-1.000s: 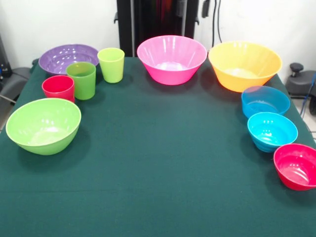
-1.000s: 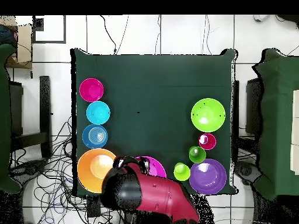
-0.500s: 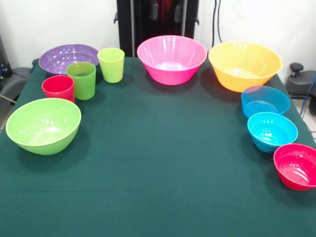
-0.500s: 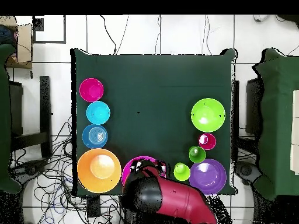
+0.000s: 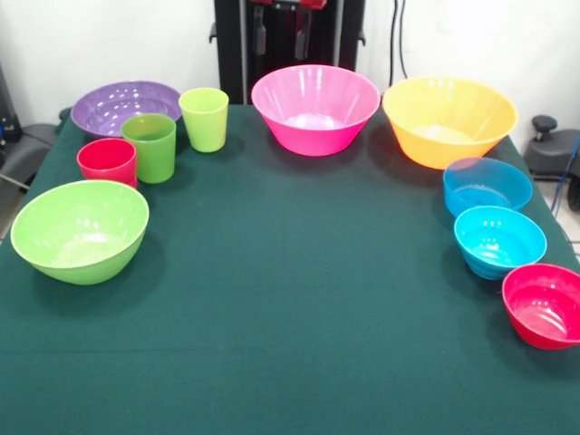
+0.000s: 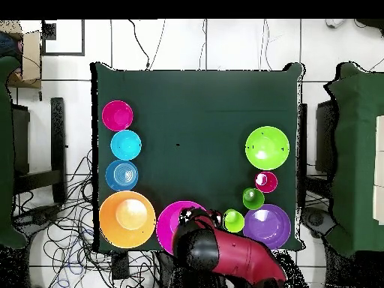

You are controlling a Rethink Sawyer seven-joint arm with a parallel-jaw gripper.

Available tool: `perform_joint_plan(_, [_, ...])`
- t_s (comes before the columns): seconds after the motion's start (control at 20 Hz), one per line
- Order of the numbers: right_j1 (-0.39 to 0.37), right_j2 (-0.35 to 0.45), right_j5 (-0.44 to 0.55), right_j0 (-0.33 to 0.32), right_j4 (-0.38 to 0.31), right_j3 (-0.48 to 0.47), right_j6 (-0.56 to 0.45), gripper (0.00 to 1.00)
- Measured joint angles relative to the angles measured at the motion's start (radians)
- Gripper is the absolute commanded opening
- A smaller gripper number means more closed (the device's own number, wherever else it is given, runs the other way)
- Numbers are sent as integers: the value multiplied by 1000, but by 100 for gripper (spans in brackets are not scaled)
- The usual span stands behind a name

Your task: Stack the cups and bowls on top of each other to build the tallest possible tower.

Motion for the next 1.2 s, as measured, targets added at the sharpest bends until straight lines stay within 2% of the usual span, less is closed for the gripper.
perform_joint_plan(0.5, [143, -10, -173, -18, -98, 5, 0, 100])
perform_joint_plan(0.85, [190, -36, -230, -20, -121, 34, 1, 100])
perform_joint_plan(1.2, [200, -84, -258, -6, -121, 78, 28, 100])
